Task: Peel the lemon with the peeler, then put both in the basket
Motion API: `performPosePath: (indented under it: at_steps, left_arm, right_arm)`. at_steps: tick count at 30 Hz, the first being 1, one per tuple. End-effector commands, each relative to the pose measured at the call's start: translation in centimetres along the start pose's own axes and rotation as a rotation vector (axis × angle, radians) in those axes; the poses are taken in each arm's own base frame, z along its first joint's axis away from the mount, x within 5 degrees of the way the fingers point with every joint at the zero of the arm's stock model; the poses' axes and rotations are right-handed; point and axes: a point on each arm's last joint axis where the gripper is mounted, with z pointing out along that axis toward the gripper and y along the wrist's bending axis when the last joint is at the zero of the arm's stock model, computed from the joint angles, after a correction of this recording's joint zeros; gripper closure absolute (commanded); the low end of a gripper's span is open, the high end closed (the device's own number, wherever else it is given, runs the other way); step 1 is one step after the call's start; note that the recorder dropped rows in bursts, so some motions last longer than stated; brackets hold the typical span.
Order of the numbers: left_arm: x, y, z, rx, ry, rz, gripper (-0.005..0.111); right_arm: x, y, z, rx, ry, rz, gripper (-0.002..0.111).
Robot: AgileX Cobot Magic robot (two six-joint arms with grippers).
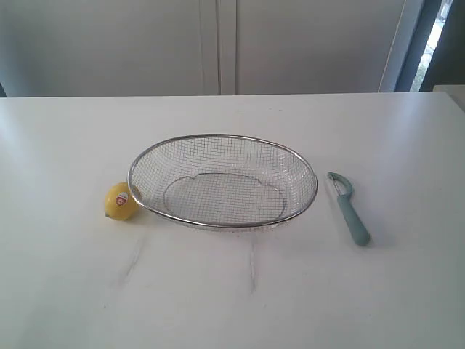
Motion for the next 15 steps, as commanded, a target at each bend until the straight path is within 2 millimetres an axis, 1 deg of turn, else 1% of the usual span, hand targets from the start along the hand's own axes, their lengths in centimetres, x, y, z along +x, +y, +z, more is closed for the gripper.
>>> performPosePath:
  at_steps: [1, 8, 15]
  left_arm:
    - [0.1, 0.0, 0.0, 0.007, -0.004, -0.005, 0.106]
    - [0.1, 0.0, 0.0, 0.007, -0.004, -0.005, 0.106]
    - [0.1, 0.0, 0.0, 0.007, -0.004, -0.005, 0.106]
  right_arm:
    - [0.0, 0.0, 0.0, -0.002, -0.009, -0.008, 0.108]
    - [-0.1, 0.0, 0.0, -0.002, -0.016, -0.01, 0.108]
    - [-1.1, 0.1, -0.1, -0.008, -0.125, -0.01, 0.108]
